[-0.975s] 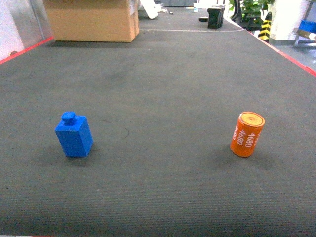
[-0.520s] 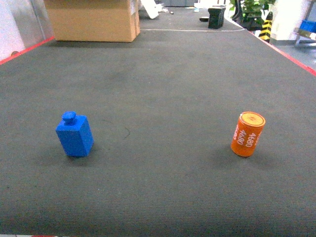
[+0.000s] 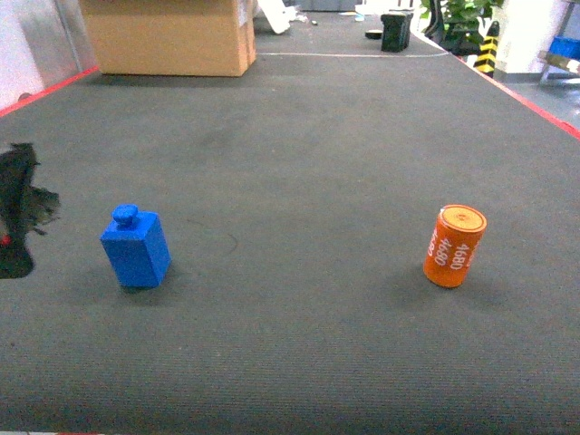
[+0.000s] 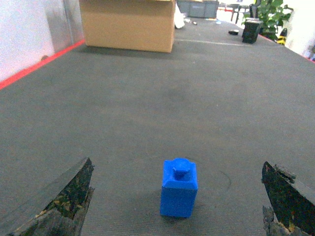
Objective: Sort blue parts and orange caps into right shelf containers
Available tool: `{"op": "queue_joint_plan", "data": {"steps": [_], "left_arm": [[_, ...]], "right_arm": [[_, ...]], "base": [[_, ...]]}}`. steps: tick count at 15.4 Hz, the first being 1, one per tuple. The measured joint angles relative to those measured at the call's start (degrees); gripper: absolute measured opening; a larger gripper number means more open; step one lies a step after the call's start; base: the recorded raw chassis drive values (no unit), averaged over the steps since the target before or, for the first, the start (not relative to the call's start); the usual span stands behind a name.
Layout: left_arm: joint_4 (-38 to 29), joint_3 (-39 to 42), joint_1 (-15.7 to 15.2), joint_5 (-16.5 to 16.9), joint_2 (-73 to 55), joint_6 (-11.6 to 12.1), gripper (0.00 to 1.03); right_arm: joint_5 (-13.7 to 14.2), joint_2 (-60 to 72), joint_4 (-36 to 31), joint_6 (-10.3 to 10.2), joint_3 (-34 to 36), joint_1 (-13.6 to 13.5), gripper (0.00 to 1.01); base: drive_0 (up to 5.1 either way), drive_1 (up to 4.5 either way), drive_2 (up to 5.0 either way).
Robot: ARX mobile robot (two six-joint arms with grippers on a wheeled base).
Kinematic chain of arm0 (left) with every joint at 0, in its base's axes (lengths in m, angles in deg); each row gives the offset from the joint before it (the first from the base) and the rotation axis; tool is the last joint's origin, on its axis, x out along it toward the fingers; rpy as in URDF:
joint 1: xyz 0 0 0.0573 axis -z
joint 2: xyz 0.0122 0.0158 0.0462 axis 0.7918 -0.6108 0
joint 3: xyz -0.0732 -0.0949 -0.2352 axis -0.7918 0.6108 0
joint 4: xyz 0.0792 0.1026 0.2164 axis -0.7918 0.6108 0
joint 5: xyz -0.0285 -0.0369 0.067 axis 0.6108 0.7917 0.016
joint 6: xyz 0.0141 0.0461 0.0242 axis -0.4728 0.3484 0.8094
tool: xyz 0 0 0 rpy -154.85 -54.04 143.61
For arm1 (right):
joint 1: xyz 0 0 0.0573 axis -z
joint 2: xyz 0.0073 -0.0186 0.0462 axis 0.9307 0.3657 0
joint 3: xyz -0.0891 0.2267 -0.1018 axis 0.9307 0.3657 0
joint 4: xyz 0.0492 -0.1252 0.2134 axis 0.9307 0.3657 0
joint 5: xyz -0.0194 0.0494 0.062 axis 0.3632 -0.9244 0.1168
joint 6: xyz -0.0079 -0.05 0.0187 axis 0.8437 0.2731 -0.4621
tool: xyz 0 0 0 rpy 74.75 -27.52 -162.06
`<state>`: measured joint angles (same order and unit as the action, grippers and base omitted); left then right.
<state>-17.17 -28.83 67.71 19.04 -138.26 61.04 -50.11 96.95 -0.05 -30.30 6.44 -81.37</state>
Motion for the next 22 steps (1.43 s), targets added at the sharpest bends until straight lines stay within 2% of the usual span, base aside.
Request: {"op": "queue_joint_plan", "data": {"steps": [3,4,5,6,14,22], "left_arm": [[-1.2,-1.6,-0.2,1.1,-4.7,-0.9,0.98],[-3.2,-6.0,-0.3,2.5,-14.4,-2.1,0.98],[-3.8,-12.2,-0.6,3.1,-22.9,-2.3,0.98],[-3.9,-14.6,-1.0,3.7,-26.4,-2.3,0.98],[-2.0,-23.0,-4.3,5.7,-37.7,-2.3,0.98],[1.1,-28.7,-4.9,6.6,-44.9,-2.9,0.98]], "right_arm": [[-0.3,5.7,-1.8,-0.3,-2.1,-0.5,0.98],[-0.9,16.7,-4.0,-0.5,-7.1,-1.4,0.98],[-1.0,25.8,-3.8,-0.6,-12.7,-1.9,0.98],[-1.0,29.4,-3.5,-0.6,-15.3,-1.9,0.98],[-1.0,38.4,-2.5,-1.3,-21.8,-1.8,0.98],[-1.1,45.9,0.1,-1.5,-28.5,-1.4,0.98]], "base": [[0.0,0.00,0.0],[0.0,0.00,0.0],[0.0,0.00,0.0],[0.0,0.00,0.0],[0.0,0.00,0.0],[0.0,0.00,0.0]]}}
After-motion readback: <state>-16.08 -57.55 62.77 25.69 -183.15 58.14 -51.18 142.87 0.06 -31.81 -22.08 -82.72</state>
